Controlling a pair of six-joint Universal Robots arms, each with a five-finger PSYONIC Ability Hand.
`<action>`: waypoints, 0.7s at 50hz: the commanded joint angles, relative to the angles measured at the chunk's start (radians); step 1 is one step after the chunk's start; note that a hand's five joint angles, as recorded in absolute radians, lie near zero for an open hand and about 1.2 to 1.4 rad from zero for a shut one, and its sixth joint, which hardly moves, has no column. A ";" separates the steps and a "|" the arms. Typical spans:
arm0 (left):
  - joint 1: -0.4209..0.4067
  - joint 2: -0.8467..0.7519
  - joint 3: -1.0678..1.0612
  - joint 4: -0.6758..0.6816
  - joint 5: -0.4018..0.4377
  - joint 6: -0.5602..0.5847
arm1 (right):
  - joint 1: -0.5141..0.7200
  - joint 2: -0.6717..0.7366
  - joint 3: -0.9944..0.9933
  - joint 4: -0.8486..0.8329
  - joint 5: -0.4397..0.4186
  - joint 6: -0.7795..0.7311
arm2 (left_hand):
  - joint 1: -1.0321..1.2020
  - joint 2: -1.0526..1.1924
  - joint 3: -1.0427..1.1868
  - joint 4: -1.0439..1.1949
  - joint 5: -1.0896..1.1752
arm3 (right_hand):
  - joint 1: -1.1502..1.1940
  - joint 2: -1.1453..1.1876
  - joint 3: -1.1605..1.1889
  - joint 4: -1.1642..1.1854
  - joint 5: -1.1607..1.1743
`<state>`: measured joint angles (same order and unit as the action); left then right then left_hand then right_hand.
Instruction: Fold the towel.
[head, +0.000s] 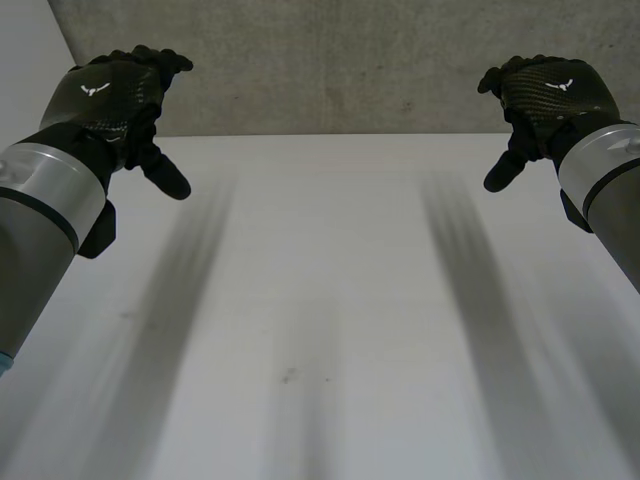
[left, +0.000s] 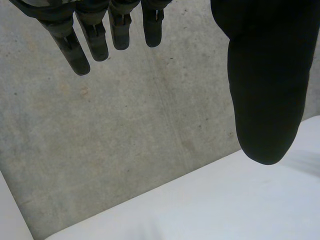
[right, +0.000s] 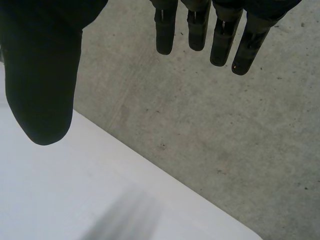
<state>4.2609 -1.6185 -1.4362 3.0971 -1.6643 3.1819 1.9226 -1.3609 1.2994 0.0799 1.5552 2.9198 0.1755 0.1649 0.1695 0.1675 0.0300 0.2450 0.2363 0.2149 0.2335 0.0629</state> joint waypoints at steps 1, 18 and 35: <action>0.001 -0.001 0.000 0.000 0.000 0.000 | -0.004 0.000 0.000 0.000 -0.015 -0.001 | -0.001 0.010 0.005 0.007 -0.030 | -0.071 -0.062 -0.040 -0.059 -0.063; -0.001 -0.006 -0.001 0.000 0.000 0.001 | -0.002 0.000 0.001 0.001 -0.029 0.001 | -0.001 0.010 0.005 0.007 -0.030 | -0.071 -0.062 -0.040 -0.059 -0.063; -0.004 -0.009 -0.003 0.000 0.000 0.001 | -0.007 0.000 0.001 0.001 -0.030 0.001 | -0.001 0.010 0.005 0.007 -0.030 | -0.071 -0.062 -0.040 -0.059 -0.063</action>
<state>4.2580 -1.6277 -1.4390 3.0971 -1.6641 3.1830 1.9150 -1.3606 1.3009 0.0813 1.5247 2.9207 0.1755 0.1649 0.1695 0.1675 0.0300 0.2450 0.2363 0.2148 0.2335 0.0629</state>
